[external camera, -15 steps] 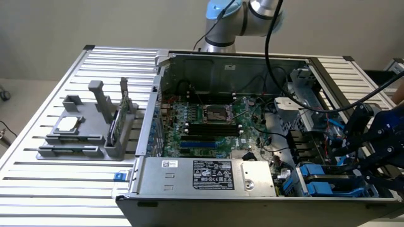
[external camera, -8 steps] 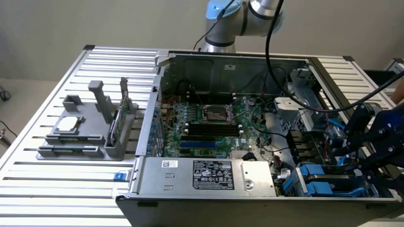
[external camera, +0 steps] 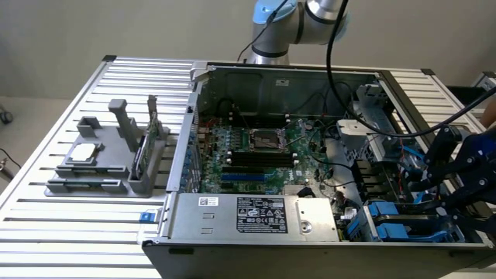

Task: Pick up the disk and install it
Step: 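Insert the first disk wire, then insert the second disk wire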

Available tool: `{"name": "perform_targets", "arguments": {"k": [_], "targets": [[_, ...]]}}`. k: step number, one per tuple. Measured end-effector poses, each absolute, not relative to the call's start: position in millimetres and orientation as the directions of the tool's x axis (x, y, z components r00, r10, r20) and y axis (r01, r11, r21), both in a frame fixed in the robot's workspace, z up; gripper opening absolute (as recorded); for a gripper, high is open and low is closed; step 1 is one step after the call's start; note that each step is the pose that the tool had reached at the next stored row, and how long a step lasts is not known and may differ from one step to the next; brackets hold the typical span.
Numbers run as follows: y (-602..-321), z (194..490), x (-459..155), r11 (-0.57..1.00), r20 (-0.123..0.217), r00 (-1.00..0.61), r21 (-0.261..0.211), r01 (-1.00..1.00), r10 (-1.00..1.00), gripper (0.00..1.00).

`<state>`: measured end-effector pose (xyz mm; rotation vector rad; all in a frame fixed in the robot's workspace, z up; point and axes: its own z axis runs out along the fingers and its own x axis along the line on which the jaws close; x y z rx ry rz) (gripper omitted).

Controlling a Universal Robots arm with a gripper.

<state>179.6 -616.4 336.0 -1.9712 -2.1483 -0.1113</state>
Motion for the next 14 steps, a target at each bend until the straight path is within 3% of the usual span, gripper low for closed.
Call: {"name": "perform_targets", "arguments": {"k": [14], "targets": [[-616.4, 335.1, 182.2, 0.096, 0.21, -0.076, -0.087, 0.992, 0.975, 0.37]]}}
